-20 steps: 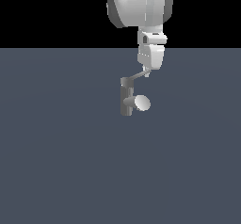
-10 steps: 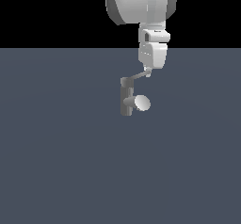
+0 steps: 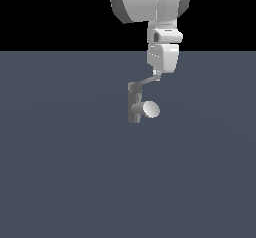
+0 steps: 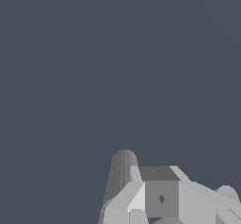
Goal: Turn on the faucet by rotating a designated handle.
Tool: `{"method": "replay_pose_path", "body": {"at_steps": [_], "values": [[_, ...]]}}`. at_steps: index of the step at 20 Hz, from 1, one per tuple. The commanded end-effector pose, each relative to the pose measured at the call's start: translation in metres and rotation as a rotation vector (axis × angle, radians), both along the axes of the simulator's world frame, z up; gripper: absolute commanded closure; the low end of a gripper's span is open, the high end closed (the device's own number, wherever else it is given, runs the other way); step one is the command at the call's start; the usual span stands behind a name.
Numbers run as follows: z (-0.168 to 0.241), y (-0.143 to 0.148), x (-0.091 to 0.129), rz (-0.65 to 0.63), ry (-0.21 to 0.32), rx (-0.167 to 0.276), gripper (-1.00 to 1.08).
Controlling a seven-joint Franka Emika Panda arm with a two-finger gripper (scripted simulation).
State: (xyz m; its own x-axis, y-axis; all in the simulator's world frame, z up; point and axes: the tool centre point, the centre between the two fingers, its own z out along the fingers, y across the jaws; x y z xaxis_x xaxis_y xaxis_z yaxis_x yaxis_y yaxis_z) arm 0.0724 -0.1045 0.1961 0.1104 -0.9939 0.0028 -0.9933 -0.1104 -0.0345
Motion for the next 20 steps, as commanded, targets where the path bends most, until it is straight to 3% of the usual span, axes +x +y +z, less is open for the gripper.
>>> {"method": "replay_pose_path", "body": {"at_steps": [1,20], "values": [[-0.003,0.004,-0.008,0.000,0.009,0.002,1.08],[-0.013,0.026,-0.064,-0.012,0.032,0.000,1.08]]}}
